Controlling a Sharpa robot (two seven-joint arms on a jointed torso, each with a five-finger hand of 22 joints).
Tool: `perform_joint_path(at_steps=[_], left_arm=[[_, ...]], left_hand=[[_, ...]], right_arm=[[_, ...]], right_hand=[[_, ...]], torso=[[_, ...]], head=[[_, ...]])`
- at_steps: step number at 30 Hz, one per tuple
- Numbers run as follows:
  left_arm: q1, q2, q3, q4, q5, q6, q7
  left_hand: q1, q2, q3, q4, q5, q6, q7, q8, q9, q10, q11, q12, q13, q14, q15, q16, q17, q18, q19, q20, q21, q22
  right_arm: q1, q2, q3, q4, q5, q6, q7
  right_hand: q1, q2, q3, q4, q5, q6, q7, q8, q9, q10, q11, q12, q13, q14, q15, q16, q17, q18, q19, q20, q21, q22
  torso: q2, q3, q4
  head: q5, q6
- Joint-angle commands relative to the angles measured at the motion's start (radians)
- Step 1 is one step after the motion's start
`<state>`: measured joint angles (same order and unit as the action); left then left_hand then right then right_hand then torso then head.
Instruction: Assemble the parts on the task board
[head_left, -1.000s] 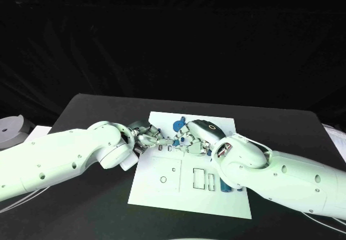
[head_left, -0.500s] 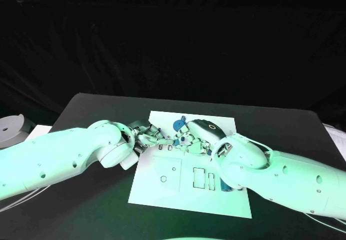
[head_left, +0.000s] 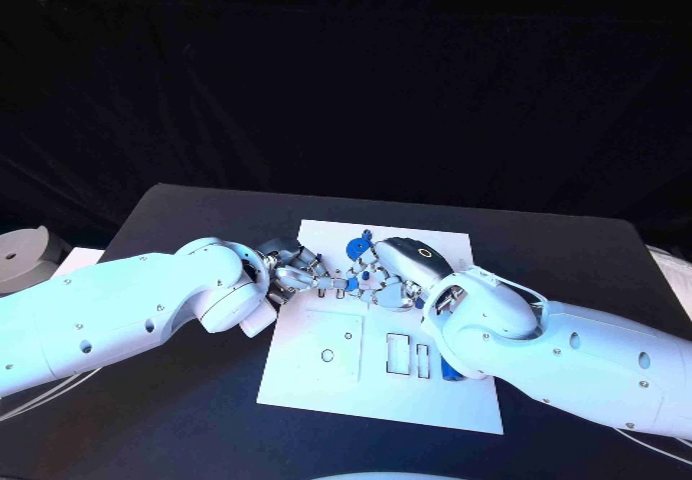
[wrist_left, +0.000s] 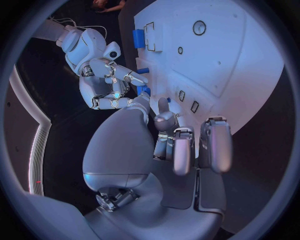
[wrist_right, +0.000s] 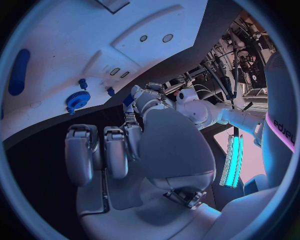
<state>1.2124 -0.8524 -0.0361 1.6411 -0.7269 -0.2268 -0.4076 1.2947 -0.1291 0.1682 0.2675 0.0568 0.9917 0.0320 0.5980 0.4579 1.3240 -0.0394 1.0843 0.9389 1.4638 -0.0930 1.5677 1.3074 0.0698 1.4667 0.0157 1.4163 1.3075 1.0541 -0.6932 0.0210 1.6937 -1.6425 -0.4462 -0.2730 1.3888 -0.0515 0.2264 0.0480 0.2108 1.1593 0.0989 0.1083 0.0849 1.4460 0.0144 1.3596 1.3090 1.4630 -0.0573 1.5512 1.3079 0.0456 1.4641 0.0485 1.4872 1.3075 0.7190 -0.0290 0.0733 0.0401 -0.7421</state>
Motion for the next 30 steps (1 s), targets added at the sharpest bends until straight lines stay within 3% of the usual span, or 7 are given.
perform_joint_path(at_steps=[1,30], left_arm=[[-0.001,0.005,0.000,0.000,0.003,0.022,-0.002],[-0.001,0.007,0.001,-0.003,0.003,0.025,-0.006]], left_hand=[[0.010,-0.002,0.004,-0.003,0.003,0.001,-0.005,0.003,-0.001,0.003,-0.003,0.004,0.002,0.107,-0.007,0.003,0.263,-0.019,0.016,-0.004,0.006,0.059],[0.013,-0.002,0.006,-0.003,0.003,0.002,-0.005,0.004,-0.002,0.005,-0.004,0.006,0.005,0.107,-0.007,0.003,0.263,-0.019,0.017,-0.005,0.007,0.060]], right_arm=[[0.000,0.001,0.002,0.013,-0.009,-0.012,0.010],[0.001,-0.002,0.004,0.036,-0.010,0.025,0.002]], right_hand=[[0.000,0.006,0.006,0.001,0.005,0.026,-0.016,0.005,0.002,0.021,-0.013,0.004,0.095,0.102,-0.007,0.004,0.238,-0.012,0.040,-0.005,0.005,0.113],[0.000,0.005,0.009,0.000,0.006,0.027,-0.017,0.006,0.002,0.021,-0.013,0.004,0.095,0.102,-0.008,0.003,0.236,-0.011,0.039,-0.006,0.004,0.111]], torso=[[-0.001,0.0001,-0.0006],[0.000,-0.0006,-0.0006]], head=[[0.000,-0.001],[0.002,-0.008]])
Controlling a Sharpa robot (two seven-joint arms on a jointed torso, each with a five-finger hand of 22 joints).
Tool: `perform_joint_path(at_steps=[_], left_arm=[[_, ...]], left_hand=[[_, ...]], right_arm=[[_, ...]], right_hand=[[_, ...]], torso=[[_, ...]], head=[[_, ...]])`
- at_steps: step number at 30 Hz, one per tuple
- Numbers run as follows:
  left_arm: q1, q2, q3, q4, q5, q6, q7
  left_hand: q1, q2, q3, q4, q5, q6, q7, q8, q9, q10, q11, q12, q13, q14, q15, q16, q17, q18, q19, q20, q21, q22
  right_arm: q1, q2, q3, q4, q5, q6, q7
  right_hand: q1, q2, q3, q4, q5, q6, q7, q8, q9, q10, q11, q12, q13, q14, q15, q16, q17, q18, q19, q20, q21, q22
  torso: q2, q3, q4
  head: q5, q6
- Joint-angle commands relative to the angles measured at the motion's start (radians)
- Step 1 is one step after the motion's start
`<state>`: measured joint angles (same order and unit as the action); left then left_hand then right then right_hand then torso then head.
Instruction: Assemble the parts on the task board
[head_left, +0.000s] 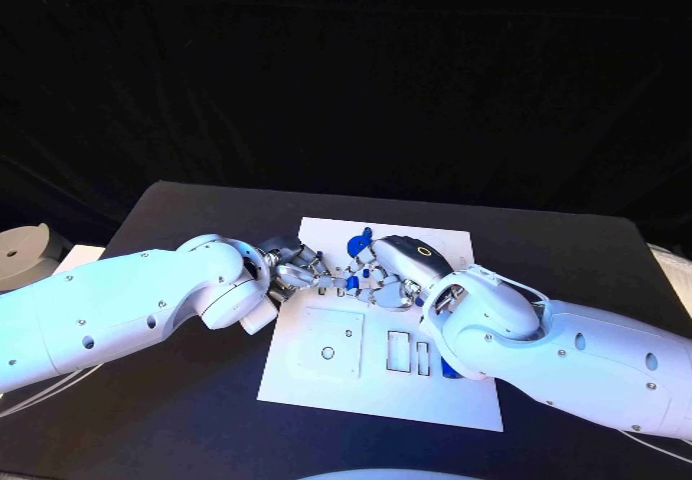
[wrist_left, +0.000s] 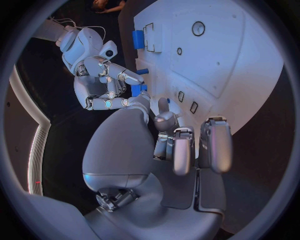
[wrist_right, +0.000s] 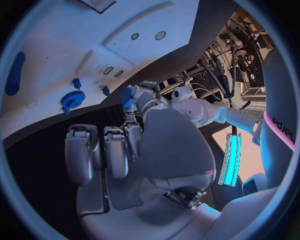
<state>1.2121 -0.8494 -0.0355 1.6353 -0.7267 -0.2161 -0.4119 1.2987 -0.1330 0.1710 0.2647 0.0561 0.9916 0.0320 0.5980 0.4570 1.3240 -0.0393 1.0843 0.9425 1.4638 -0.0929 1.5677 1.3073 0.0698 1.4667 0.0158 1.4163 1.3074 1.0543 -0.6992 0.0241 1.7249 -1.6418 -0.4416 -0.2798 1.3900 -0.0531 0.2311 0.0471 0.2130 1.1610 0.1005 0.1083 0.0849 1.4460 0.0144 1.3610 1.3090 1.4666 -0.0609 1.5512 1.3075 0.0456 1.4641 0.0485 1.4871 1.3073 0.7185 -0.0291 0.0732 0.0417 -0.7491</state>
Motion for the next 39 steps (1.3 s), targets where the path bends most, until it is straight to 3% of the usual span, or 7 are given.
perform_joint_path(at_steps=[1,25,31,36,39], left_arm=[[0.000,0.003,0.000,0.003,0.003,0.015,-0.002],[0.000,-0.045,0.001,0.000,0.019,0.002,0.006],[0.001,-0.057,0.001,0.007,0.024,-0.007,0.011],[0.001,-0.064,0.002,0.010,0.029,-0.016,0.016],[0.001,-0.067,0.002,0.013,0.033,-0.027,0.023]], left_hand=[[0.009,0.002,0.004,0.000,0.004,0.002,-0.005,0.004,-0.001,0.005,-0.004,0.006,0.001,0.107,-0.007,0.003,0.263,-0.019,0.017,-0.005,0.007,0.061],[0.009,0.002,0.004,0.002,0.003,0.003,-0.005,0.004,-0.002,0.005,-0.004,0.006,0.001,0.107,-0.007,0.003,0.263,-0.019,0.017,-0.005,0.006,0.060],[0.009,0.002,0.005,0.002,0.003,0.003,-0.005,0.004,-0.002,0.004,-0.004,0.004,-0.001,0.107,-0.007,0.003,0.263,-0.019,0.016,-0.005,0.005,0.059],[0.009,0.002,0.005,0.002,0.003,0.003,-0.005,0.004,-0.002,0.004,-0.004,0.004,-0.001,0.107,-0.007,0.003,0.263,-0.019,0.016,-0.005,0.005,0.059],[0.009,0.002,0.005,0.002,0.003,0.003,-0.005,0.004,-0.002,0.004,-0.004,0.004,-0.001,0.107,-0.007,0.003,0.263,-0.019,0.016,-0.005,0.005,0.059]], right_arm=[[0.000,0.005,0.001,0.004,-0.012,0.024,0.007],[0.015,0.052,-0.002,-0.083,-0.050,0.130,-0.043],[0.022,0.075,-0.008,-0.114,-0.082,0.188,-0.072],[0.024,0.092,-0.010,-0.133,-0.113,0.228,-0.098],[0.026,0.103,-0.012,-0.142,-0.127,0.244,-0.108]], right_hand=[[-0.001,0.007,0.004,0.000,0.004,0.025,-0.019,0.006,0.002,0.021,-0.013,0.003,0.095,0.098,-0.004,0.003,0.237,-0.011,0.039,-0.006,0.004,0.111],[-0.004,0.004,0.006,0.000,0.001,0.024,-0.018,0.005,0.002,0.018,-0.013,-0.004,0.090,0.098,-0.004,0.001,0.234,-0.010,0.037,-0.006,0.002,0.107],[-0.010,0.002,0.009,0.001,-0.004,0.022,-0.017,0.003,0.002,0.016,-0.012,-0.007,0.088,0.097,-0.004,0.000,0.232,-0.010,0.037,-0.006,0.002,0.106],[-0.014,0.000,0.010,0.001,-0.008,0.021,-0.016,0.003,0.002,0.015,-0.011,-0.009,0.086,0.097,-0.003,0.000,0.232,-0.010,0.036,-0.006,0.001,0.106],[-0.014,0.000,0.010,0.002,-0.008,0.021,-0.016,0.003,0.002,0.014,-0.011,-0.010,0.086,0.097,-0.003,0.001,0.233,-0.010,0.036,-0.006,0.001,0.106]], torso=[[0.000,0.0000,-0.0004],[-0.001,-0.0029,0.0012],[-0.001,-0.0034,0.0013],[0.000,-0.0005,0.0015],[-0.001,-0.0018,0.0004]], head=[[0.000,-0.001],[-0.005,-0.003],[-0.005,-0.002],[-0.001,-0.003],[-0.001,-0.003]])
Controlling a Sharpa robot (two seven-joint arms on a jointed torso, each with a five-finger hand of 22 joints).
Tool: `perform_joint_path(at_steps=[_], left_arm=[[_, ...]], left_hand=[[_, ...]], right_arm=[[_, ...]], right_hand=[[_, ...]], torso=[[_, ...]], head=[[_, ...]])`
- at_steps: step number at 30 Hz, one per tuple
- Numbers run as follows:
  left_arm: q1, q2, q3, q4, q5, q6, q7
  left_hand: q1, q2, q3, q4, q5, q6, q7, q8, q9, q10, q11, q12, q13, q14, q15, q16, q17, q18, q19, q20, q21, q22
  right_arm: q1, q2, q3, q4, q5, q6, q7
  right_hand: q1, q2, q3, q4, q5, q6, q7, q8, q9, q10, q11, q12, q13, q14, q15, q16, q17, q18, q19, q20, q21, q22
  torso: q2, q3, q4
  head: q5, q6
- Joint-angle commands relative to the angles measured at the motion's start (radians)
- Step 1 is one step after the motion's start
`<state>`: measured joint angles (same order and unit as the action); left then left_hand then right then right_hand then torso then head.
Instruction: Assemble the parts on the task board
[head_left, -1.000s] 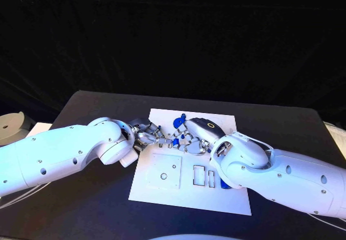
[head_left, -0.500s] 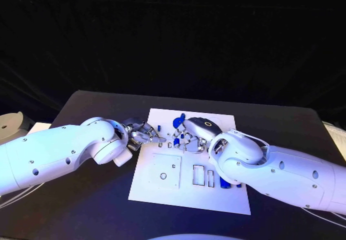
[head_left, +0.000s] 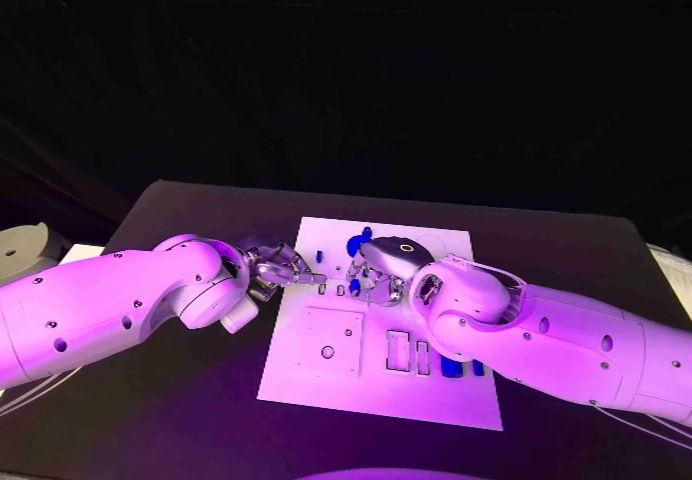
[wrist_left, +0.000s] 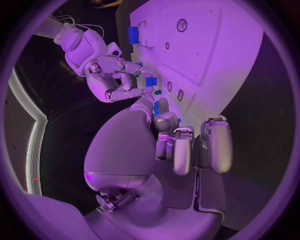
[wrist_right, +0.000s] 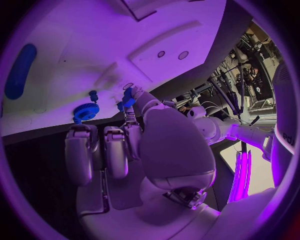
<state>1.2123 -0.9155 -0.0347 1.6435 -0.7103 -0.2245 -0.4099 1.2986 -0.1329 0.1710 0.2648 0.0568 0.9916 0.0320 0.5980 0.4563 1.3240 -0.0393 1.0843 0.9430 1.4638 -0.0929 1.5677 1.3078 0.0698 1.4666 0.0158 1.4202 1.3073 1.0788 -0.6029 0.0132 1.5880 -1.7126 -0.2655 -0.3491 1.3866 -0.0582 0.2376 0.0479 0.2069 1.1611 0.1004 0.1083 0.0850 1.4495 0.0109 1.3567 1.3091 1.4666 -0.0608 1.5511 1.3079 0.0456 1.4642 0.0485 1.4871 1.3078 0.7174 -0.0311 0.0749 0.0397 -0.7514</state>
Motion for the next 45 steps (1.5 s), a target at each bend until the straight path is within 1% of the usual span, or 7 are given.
perform_joint_path(at_steps=[1,4,8,14,26,31,45], left_arm=[[0.001,-0.003,0.001,0.006,0.022,-0.029,0.027],[0.001,-0.005,0.001,0.008,0.045,-0.065,0.047],[0.001,-0.010,0.001,0.011,0.089,-0.117,0.081],[0.001,-0.017,0.001,0.013,0.133,-0.158,0.111],[0.001,-0.021,0.001,0.018,0.154,-0.162,0.122],[0.001,-0.021,0.001,0.019,0.155,-0.160,0.123],[0.001,-0.020,0.001,0.018,0.156,-0.152,0.121]], left_hand=[[0.010,0.002,0.005,0.002,0.002,0.003,-0.005,0.004,-0.001,0.004,-0.004,0.004,-0.002,0.107,-0.007,0.003,0.263,-0.019,0.016,-0.005,0.001,0.058],[0.010,0.002,0.005,0.002,0.003,0.002,-0.004,0.004,-0.002,0.000,-0.003,-0.004,-0.012,0.107,-0.007,0.003,0.263,-0.016,0.011,-0.005,-0.007,0.048],[0.011,0.002,0.007,0.003,0.003,0.000,-0.004,0.003,-0.002,-0.004,-0.003,-0.010,-0.019,0.107,-0.007,0.003,0.263,-0.015,0.009,-0.005,-0.010,0.043],[0.012,0.002,0.008,0.004,0.003,-0.001,-0.004,0.002,-0.003,-0.006,-0.003,-0.013,-0.022,0.107,-0.007,0.003,0.263,-0.014,0.008,-0.005,-0.012,0.041],[0.012,0.002,0.008,0.004,0.003,-0.001,-0.004,0.002,-0.003,-0.006,-0.003,-0.013,-0.022,0.107,-0.007,0.003,0.263,-0.014,0.008,-0.005,-0.012,0.041],[0.012,0.003,0.009,0.004,0.003,-0.001,-0.003,0.002,-0.004,-0.007,-0.003,-0.014,-0.023,0.107,-0.007,0.003,0.263,-0.014,0.008,-0.005,-0.012,0.041],[0.013,0.003,0.010,0.005,0.003,-0.002,-0.003,0.002,-0.004,-0.008,-0.002,-0.015,-0.024,0.107,-0.006,0.003,0.263,-0.014,0.007,-0.005,-0.013,0.040]], right_arm=[[0.002,0.012,-0.003,-0.010,-0.066,0.076,-0.044],[0.004,0.022,-0.007,-0.018,-0.078,0.090,-0.052],[0.005,0.031,-0.010,-0.024,-0.091,0.100,-0.060],[0.006,0.038,-0.013,-0.030,-0.105,0.111,-0.070],[0.007,0.048,-0.015,-0.035,-0.112,0.130,-0.073],[0.007,0.051,-0.016,-0.036,-0.111,0.135,-0.072],[0.008,0.057,-0.018,-0.042,-0.107,0.135,-0.071]], right_hand=[[-0.011,0.005,0.004,0.001,-0.002,0.021,-0.016,0.003,0.002,0.011,-0.008,-0.005,0.086,0.097,-0.003,0.001,0.232,-0.010,0.036,-0.006,0.001,0.105],[-0.011,0.005,0.004,0.001,-0.002,0.021,-0.016,0.003,0.002,0.011,-0.008,-0.005,0.086,0.097,-0.003,0.001,0.232,-0.010,0.036,-0.006,0.001,0.105],[-0.011,0.005,0.004,0.001,-0.002,0.021,-0.016,0.003,0.002,0.011,-0.008,-0.005,0.086,0.097,-0.003,0.001,0.232,-0.010,0.036,-0.006,0.001,0.105],[-0.012,0.004,0.005,0.001,-0.004,0.021,-0.016,0.002,0.002,0.011,-0.008,-0.006,0.086,0.097,-0.003,0.001,0.232,-0.010,0.036,-0.006,0.001,0.106],[-0.012,0.004,0.005,0.001,-0.004,0.021,-0.016,0.002,0.002,0.011,-0.008,-0.006,0.086,0.097,-0.003,0.001,0.232,-0.010,0.036,-0.006,0.001,0.106],[-0.017,0.000,0.007,0.001,-0.009,0.018,-0.015,0.001,0.001,0.006,-0.007,-0.014,0.080,0.097,-0.003,-0.001,0.230,-0.010,0.035,-0.006,0.000,0.104],[-0.036,-0.020,0.020,0.004,-0.021,-0.013,-0.001,-0.020,-0.007,-0.013,0.004,-0.047,0.057,0.096,0.005,-0.004,0.225,-0.008,0.031,0.000,-0.006,0.095]], torso=[[0.000,0.0009,-0.0016],[0.000,0.0013,-0.0002],[0.001,0.0018,-0.0009],[0.001,0.0020,-0.0018],[0.001,0.0023,-0.0017],[0.001,0.0025,-0.0021],[0.001,0.0029,-0.0021]], head=[[0.001,-0.001],[0.002,-0.001],[0.004,-0.001],[0.005,0.000],[0.006,-0.002],[0.007,-0.003],[0.009,-0.005]])
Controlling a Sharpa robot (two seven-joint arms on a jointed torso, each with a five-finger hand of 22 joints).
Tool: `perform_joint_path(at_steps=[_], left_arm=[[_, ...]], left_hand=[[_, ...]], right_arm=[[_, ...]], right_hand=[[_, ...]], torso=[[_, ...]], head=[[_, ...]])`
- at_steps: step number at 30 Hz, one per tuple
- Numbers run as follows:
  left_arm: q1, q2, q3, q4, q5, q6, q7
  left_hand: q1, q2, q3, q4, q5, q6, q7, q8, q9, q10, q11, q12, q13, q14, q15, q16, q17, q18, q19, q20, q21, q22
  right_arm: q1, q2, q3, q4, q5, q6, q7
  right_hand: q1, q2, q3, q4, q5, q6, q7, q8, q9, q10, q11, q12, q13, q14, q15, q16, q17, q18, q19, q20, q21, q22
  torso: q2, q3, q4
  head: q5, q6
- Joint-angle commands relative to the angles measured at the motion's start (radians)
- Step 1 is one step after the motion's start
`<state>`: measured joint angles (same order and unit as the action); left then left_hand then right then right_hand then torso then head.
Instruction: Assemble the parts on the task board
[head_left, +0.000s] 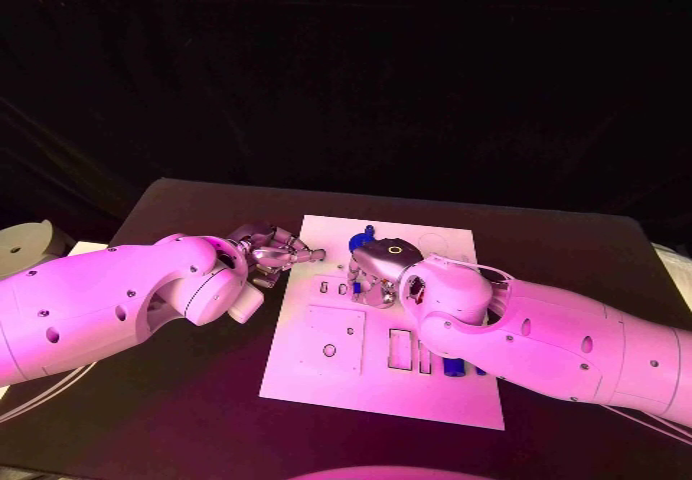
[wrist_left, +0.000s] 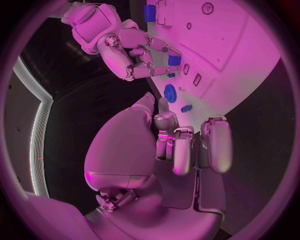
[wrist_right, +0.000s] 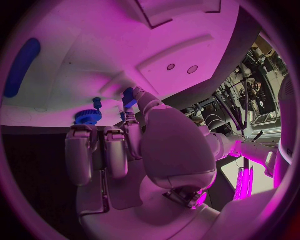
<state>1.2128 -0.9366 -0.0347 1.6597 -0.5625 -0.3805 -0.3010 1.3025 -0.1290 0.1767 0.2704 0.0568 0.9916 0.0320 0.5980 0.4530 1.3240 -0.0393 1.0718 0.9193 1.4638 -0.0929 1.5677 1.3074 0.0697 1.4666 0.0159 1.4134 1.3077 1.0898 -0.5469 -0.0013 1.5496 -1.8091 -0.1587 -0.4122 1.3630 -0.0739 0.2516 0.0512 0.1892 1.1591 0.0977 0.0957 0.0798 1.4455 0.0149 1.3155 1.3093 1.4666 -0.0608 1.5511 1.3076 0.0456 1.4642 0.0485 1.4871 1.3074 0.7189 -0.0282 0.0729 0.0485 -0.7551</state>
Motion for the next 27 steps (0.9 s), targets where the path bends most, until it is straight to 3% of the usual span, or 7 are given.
perform_joint_path(at_steps=[1,27], left_arm=[[0.001,0.001,0.001,0.002,0.008,0.005,0.011],[0.001,0.002,0.001,-0.004,0.008,0.031,-0.007]], left_hand=[[0.009,-0.001,0.005,-0.001,0.003,-0.002,-0.003,0.002,-0.001,-0.008,-0.002,-0.003,-0.001,0.107,-0.006,0.003,0.263,-0.014,0.007,-0.005,-0.006,0.040],[-0.004,-0.008,-0.001,0.011,0.002,-0.003,0.000,0.003,-0.003,-0.008,0.000,-0.003,0.000,0.107,-0.004,0.003,0.263,-0.015,0.008,-0.003,-0.005,0.043]], right_arm=[[-0.003,0.001,-0.003,-0.003,-0.010,0.027,-0.008],[-0.003,0.000,-0.004,0.001,-0.007,0.001,-0.007]], right_hand=[[-0.014,-0.005,0.007,0.000,-0.003,-0.014,0.003,-0.009,-0.002,-0.010,0.001,-0.008,0.055,0.095,0.006,-0.005,0.225,-0.008,0.031,0.001,-0.006,0.096],[-0.034,-0.041,0.024,0.004,-0.018,-0.063,0.025,-0.033,-0.012,-0.035,0.020,-0.050,0.025,0.094,0.022,-0.008,0.221,-0.007,0.028,0.015,-0.011,0.088]], torso=[[0.000,0.0000,-0.0001],[0.000,0.0002,-0.0003]], head=[[0.000,-0.001],[0.000,-0.002]])
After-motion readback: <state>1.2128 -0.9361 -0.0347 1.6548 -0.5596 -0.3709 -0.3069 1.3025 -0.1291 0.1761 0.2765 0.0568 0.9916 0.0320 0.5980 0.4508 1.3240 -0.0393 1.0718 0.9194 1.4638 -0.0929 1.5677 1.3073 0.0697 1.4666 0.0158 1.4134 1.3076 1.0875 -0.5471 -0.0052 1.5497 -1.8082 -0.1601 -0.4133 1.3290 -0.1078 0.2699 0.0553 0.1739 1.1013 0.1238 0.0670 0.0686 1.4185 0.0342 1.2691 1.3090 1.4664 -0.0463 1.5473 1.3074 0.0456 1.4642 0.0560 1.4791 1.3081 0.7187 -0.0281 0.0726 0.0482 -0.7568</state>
